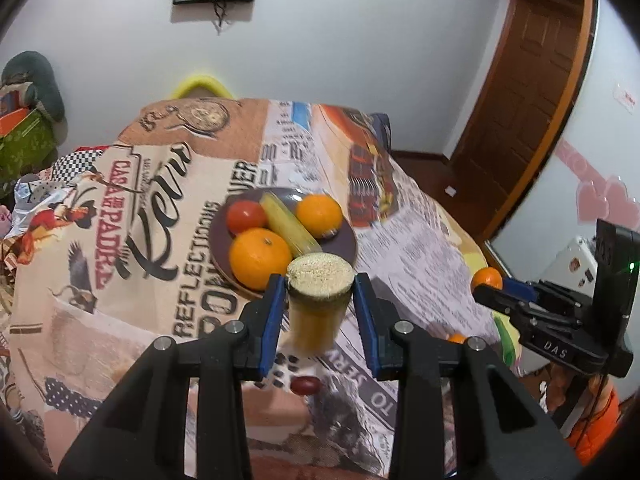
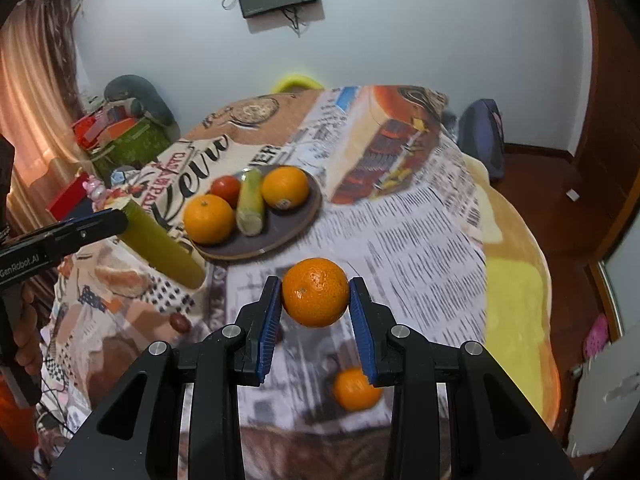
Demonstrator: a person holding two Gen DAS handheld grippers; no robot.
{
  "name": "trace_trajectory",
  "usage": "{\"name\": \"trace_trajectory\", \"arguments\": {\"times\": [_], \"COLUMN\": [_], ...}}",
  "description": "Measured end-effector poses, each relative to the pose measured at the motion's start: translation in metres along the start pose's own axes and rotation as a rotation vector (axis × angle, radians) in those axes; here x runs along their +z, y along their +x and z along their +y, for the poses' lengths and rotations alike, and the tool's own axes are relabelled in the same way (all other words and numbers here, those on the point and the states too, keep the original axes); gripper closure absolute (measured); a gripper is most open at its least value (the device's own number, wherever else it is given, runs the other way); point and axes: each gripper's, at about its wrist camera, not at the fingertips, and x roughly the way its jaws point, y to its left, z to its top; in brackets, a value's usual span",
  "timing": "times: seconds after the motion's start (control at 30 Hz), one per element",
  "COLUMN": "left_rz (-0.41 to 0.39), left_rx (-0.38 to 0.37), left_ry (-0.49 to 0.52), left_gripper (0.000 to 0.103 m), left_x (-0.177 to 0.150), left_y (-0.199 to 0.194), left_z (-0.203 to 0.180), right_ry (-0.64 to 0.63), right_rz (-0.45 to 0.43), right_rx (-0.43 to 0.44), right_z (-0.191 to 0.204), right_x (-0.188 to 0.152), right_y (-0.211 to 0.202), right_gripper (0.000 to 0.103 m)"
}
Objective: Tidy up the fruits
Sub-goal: 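Lower the corn cob and mandarin onto the grey plate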
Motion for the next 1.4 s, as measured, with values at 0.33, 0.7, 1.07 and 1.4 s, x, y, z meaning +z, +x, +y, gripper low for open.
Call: {"name": "trace_trajectory", "arguments": {"times": [0.33, 0.7, 1.07, 1.4], "left_rz": [-0.071, -0.094, -0.044, -0.025], "left_rx": [0.077, 0.166, 0.227, 0.245], "left_ry": [-0.050, -0.042, 0.015, 0.116], "left_gripper": [0.069, 0.069, 0.069, 0.069], "left_x": [0.029, 0.062, 0.074, 0.075], "left_y": [-0.008, 0.023, 0.094, 0.122], "left_z": [0.041, 0.067, 0.060, 0.042], "right_ry": [-0.031, -0.048, -0.036, -0.031], "right_rz": [-0.017, -0.004, 0.044, 0.089], "right_rx": [0.044, 0.080, 0.086, 0.080], "right_z": [0.020, 0.032, 0.030, 0.029], "right_x": [0.024, 0.046, 0.057, 0.061], "right_y": [0.019, 0.054, 0.102, 0.142], "right_gripper": [0.072, 0.072, 0.072, 0.072]}}
